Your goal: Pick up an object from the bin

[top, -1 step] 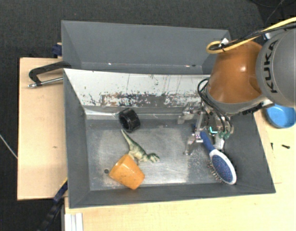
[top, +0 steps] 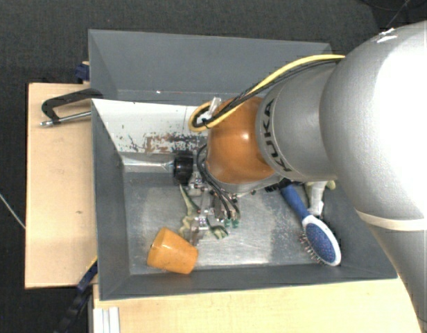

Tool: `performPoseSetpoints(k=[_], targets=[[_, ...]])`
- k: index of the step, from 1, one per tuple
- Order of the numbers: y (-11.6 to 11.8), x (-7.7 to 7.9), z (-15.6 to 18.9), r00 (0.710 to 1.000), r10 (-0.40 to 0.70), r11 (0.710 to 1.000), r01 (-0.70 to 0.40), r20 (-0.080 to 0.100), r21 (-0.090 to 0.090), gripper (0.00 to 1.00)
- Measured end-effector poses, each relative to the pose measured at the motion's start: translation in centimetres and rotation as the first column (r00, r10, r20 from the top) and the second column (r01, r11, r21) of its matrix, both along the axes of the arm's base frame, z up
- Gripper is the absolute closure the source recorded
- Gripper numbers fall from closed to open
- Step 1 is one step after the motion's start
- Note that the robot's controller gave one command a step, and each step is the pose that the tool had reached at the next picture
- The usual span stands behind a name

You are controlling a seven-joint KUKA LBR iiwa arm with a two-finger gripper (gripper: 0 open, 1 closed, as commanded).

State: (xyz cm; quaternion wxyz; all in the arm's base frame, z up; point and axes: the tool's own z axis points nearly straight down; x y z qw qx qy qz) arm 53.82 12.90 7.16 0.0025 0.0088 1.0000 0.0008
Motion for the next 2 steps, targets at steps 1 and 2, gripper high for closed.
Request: performPoseSetpoints(k=[1, 2], targets=[[-6.6, -1.5, 3.0, 0.965, -0.262, 0.965, 0.262, -0.005, -0.002, 0.0], [-0.3, -2.0, 5.0, 0.933, -0.359, 0.933, 0.359, -0.001, 0.005, 0.0]])
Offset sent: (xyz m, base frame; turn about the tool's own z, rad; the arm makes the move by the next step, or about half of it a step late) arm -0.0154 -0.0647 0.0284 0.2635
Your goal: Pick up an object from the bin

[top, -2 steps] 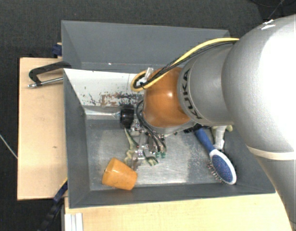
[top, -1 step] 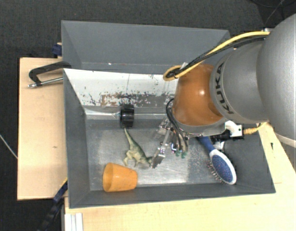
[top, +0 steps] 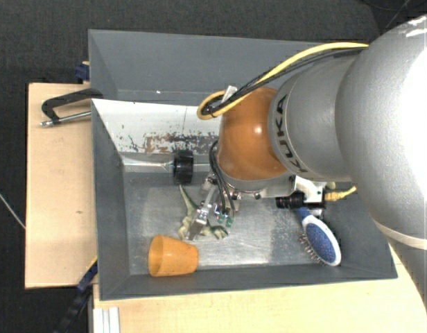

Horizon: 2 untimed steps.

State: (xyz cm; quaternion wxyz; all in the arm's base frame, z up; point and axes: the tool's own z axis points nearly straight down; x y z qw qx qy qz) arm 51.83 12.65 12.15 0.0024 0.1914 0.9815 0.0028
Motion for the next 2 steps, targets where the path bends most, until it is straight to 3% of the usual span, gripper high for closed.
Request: performPoseSetpoints(k=[1, 2], targets=[[-3.2, 0.5, -4.9, 0.974, -0.225, 0.974, 0.225, -0.006, 0.0, 0.0], [-1.4, -0.6, -4.8, 0.948, -0.317, 0.948, 0.317, 0.005, 0.0, 0.0]])
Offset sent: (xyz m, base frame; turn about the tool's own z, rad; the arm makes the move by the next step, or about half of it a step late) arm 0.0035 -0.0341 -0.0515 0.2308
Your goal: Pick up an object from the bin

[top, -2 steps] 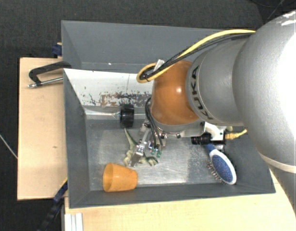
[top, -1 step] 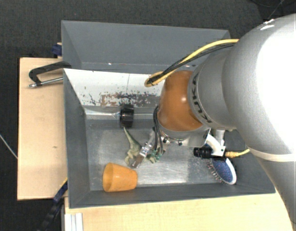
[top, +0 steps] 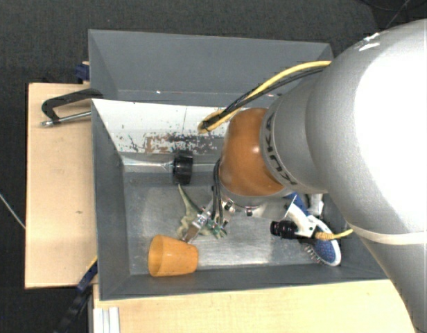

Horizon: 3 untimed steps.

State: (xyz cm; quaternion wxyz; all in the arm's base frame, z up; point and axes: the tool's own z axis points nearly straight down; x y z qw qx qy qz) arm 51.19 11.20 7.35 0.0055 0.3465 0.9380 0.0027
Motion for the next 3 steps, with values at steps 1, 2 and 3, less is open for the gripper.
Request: performPoseSetpoints(k=[1, 2, 3], targets=[[-0.1, 0.1, 0.2, 1.0, 0.0, 1.0, 0.0, 0.005, 0.0, 1.0], [0.0, 0.3, 5.7, 1.0, 0.002, 1.0, -0.002, -0.004, 0.001, 1.0], [0.1, 0.5, 8.9, 1.0, 0.005, 1.0, -0.005, -0.005, 0.001, 1.0]])
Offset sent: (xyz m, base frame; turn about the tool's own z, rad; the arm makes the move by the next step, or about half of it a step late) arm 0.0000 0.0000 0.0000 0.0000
